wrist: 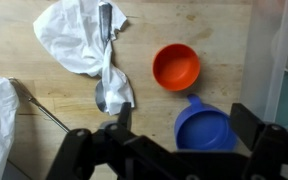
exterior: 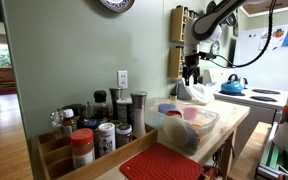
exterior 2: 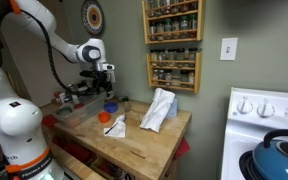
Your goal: Put the blue cup and red cup inside the container
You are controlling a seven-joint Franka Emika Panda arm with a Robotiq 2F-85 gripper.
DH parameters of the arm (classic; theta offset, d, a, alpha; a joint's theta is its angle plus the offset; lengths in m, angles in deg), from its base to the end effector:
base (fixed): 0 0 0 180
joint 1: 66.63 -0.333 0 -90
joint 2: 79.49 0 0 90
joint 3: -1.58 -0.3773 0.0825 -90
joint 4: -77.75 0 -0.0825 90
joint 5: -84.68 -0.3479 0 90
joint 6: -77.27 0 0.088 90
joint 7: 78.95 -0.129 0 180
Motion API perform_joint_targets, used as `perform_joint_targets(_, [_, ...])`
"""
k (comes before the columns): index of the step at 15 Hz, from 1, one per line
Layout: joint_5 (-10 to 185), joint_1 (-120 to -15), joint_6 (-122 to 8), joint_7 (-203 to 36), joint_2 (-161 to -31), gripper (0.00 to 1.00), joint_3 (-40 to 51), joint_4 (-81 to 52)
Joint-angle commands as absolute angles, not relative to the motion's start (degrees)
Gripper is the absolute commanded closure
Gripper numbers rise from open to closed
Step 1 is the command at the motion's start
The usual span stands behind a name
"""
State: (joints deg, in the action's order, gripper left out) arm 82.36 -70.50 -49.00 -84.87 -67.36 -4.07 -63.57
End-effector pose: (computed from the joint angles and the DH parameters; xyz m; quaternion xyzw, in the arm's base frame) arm 0.3985 0.0701 0.4296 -0.9995 -0.0176 0.0264 0.0022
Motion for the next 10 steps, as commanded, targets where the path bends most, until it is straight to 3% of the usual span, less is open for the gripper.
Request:
perform_joint_targets(1, [81.6, -71.2, -55.9, -87.7, -73.4, 0.00, -4.8, -63.3])
perform_joint_targets(10, [81.8, -72.5, -70.5, -95.1, -86.9, 0.00, -4.6, -60.3])
